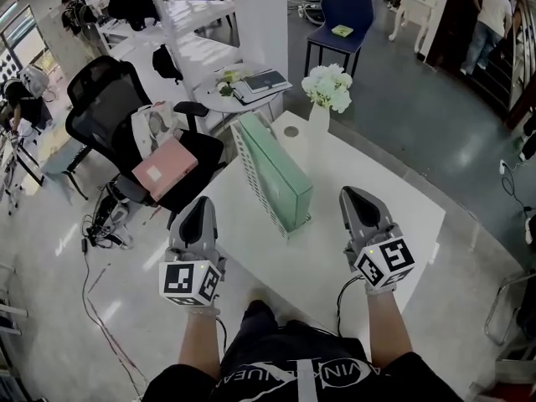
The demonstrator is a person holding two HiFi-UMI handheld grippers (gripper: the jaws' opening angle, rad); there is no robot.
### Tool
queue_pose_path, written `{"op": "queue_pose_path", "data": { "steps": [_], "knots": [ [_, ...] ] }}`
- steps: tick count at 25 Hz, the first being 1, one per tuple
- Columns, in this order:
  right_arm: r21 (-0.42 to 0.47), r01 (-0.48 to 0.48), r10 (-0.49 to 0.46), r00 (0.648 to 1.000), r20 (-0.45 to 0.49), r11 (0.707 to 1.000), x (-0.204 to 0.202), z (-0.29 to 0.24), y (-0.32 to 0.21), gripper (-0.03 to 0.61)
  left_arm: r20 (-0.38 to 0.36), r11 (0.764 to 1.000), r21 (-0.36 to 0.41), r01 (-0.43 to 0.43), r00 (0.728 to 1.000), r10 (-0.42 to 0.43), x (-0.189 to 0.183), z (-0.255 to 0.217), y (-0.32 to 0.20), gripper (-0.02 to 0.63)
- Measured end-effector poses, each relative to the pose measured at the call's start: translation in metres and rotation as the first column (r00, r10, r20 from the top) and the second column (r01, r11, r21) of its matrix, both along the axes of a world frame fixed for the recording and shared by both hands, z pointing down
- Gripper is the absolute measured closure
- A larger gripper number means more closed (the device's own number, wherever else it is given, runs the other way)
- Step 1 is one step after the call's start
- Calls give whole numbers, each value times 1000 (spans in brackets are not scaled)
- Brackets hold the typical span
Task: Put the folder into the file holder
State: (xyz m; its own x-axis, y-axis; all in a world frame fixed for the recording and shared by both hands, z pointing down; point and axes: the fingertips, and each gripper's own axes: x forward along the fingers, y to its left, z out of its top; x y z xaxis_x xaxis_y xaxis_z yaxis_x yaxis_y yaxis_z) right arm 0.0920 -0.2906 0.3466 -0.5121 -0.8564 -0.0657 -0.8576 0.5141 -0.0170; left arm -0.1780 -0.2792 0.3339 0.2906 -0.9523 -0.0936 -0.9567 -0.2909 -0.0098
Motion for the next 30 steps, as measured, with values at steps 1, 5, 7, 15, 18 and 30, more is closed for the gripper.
{"op": "queue_pose_path", "data": {
  "steps": [1, 5, 7, 15, 18, 30],
  "knots": [
    [1, -3, 3, 1000, 3, 1000, 1, -1, -1, 572, 1, 1000, 0, 1, 1000, -1, 0, -1, 0, 614],
    [0, 0, 0, 1000, 16, 1000, 1, -3, -7, 572, 0, 1000, 2, 7, 1000, -7, -4, -4, -3, 614],
    [0, 4, -4, 1000, 18, 1000, 0, -4, -8, 572, -3, 1000, 5, 9, 1000, -9, -5, -5, -4, 614],
    [1, 6, -6, 1000, 13, 1000, -3, -3, -10, 572, -13, 1000, -3, 8, 1000, -8, -4, -1, -5, 614],
    [0, 3, -3, 1000, 12, 1000, -3, -2, -11, 572, -17, 1000, -8, 8, 1000, -8, -5, 2, -5, 614],
    [-11, 8, -8, 1000, 3, 1000, -7, 2, -15, 572, -12, 1000, -12, 1, 1000, -1, -4, 3, -9, 614]
  ]
}}
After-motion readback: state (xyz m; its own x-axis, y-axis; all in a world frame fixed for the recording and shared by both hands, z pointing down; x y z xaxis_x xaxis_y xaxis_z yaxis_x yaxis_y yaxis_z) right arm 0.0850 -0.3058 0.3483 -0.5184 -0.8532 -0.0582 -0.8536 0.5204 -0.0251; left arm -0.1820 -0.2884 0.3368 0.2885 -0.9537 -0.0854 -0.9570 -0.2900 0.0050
